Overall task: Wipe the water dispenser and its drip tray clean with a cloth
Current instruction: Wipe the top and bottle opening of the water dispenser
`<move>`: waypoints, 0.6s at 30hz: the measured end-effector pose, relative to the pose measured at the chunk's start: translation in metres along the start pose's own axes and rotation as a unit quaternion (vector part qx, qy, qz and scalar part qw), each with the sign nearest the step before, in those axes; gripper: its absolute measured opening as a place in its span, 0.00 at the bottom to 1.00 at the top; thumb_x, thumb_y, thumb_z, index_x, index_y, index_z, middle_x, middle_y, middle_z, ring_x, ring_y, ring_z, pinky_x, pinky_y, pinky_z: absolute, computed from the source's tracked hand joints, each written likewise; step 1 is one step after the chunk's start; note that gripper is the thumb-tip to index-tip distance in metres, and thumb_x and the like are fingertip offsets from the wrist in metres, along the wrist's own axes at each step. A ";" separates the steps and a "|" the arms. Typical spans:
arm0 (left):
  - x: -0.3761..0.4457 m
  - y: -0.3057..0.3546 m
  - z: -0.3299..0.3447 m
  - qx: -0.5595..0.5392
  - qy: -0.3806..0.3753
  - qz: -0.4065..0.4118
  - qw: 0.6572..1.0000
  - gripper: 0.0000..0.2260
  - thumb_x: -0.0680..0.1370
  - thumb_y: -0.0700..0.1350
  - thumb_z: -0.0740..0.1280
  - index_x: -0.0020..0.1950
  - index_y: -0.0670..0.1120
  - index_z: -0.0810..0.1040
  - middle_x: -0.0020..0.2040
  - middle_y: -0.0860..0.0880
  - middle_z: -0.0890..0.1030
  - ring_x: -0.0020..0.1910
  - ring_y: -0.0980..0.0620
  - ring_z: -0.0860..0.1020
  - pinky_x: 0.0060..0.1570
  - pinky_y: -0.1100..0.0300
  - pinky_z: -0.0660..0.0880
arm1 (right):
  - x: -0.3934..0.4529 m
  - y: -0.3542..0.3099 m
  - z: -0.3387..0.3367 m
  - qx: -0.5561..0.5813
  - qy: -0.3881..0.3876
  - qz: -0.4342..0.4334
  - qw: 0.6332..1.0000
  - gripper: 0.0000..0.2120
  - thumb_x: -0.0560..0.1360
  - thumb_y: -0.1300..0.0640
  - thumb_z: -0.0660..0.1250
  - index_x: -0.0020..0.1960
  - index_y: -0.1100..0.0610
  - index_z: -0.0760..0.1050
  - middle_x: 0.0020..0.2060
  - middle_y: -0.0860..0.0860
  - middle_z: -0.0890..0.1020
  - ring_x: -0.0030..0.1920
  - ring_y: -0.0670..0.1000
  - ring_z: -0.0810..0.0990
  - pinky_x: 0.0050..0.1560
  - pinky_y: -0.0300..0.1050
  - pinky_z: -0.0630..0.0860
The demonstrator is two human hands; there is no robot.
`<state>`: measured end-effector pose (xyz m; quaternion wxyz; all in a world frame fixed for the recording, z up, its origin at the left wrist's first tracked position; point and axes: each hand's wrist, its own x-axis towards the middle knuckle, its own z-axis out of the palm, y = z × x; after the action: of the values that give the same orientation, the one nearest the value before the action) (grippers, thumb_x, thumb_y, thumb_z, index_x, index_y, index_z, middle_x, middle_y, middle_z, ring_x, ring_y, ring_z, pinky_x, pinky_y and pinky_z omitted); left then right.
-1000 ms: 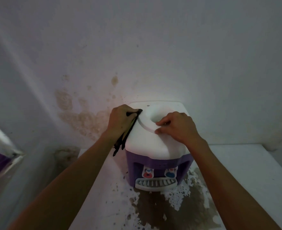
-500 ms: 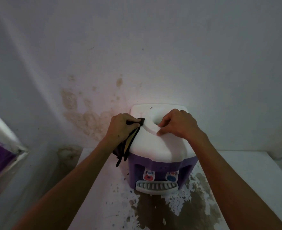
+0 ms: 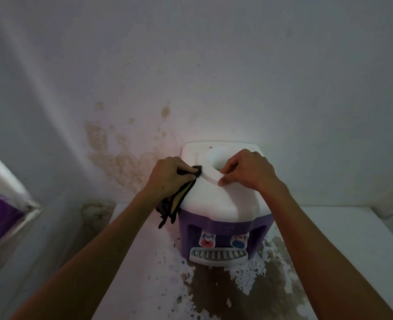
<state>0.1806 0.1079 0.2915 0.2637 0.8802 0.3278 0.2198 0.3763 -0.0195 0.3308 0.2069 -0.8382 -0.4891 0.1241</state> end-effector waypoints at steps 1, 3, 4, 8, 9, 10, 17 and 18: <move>-0.008 0.004 0.002 -0.005 0.003 0.023 1.000 0.11 0.75 0.46 0.75 0.58 0.52 0.86 0.51 0.52 0.84 0.49 0.54 0.80 0.55 0.60 0.76 | 0.001 0.001 -0.001 -0.002 0.001 0.002 1.000 0.16 0.60 0.42 0.83 0.45 0.43 0.85 0.43 0.40 0.84 0.47 0.46 0.81 0.44 0.43 0.76; -0.022 0.007 0.013 -0.006 0.038 0.060 0.997 0.12 0.76 0.45 0.75 0.58 0.52 0.86 0.51 0.52 0.85 0.48 0.54 0.80 0.54 0.62 0.76 | 0.001 0.001 -0.002 -0.004 -0.003 0.001 1.000 0.15 0.60 0.42 0.83 0.45 0.44 0.85 0.43 0.40 0.84 0.47 0.45 0.81 0.42 0.43 0.75; -0.026 0.008 0.018 -0.006 0.064 0.069 0.996 0.12 0.76 0.45 0.75 0.59 0.52 0.86 0.51 0.53 0.85 0.48 0.55 0.80 0.53 0.64 0.75 | 0.002 0.001 -0.003 -0.004 -0.004 -0.002 1.000 0.15 0.60 0.42 0.83 0.45 0.44 0.85 0.42 0.40 0.84 0.46 0.45 0.81 0.42 0.42 0.74; -0.015 0.010 0.026 -0.035 0.116 0.064 0.991 0.11 0.76 0.45 0.75 0.58 0.52 0.86 0.51 0.54 0.85 0.48 0.58 0.80 0.52 0.72 0.72 | -0.001 0.001 -0.002 0.006 -0.001 -0.014 1.000 0.15 0.61 0.43 0.82 0.45 0.43 0.85 0.42 0.40 0.84 0.45 0.44 0.81 0.38 0.40 0.71; -0.007 0.012 0.023 -0.040 0.110 0.061 0.991 0.11 0.77 0.45 0.75 0.58 0.52 0.86 0.51 0.54 0.85 0.48 0.58 0.80 0.53 0.72 0.73 | -0.001 0.001 -0.002 0.007 -0.001 -0.016 1.000 0.14 0.62 0.43 0.82 0.45 0.43 0.85 0.42 0.40 0.84 0.45 0.44 0.81 0.37 0.39 0.70; 0.002 0.014 0.020 -0.043 0.101 0.057 0.992 0.10 0.77 0.45 0.74 0.58 0.52 0.86 0.51 0.54 0.85 0.48 0.58 0.80 0.54 0.71 0.74 | -0.002 0.002 -0.003 0.009 -0.001 -0.016 1.000 0.14 0.62 0.43 0.82 0.46 0.43 0.85 0.42 0.40 0.84 0.45 0.43 0.81 0.37 0.39 0.69; 0.058 0.018 0.008 -0.023 0.071 -0.027 0.997 0.09 0.79 0.44 0.72 0.58 0.50 0.86 0.54 0.51 0.86 0.46 0.60 0.77 0.50 0.77 0.67 | -0.002 0.003 -0.001 0.016 0.005 -0.008 1.000 0.15 0.61 0.42 0.82 0.45 0.43 0.85 0.40 0.38 0.83 0.46 0.43 0.80 0.44 0.42 0.73; 0.061 0.018 0.009 -0.009 0.068 -0.027 0.997 0.09 0.79 0.44 0.71 0.58 0.50 0.86 0.55 0.50 0.86 0.48 0.58 0.78 0.52 0.72 0.68 | -0.002 0.003 -0.001 0.018 0.006 -0.006 1.000 0.15 0.60 0.42 0.83 0.45 0.43 0.85 0.41 0.38 0.83 0.46 0.43 0.80 0.44 0.43 0.74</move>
<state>0.2362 0.1354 0.3089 0.2543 0.8517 0.3670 0.2745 0.3783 -0.0231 0.3299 0.2255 -0.8320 -0.4909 0.1262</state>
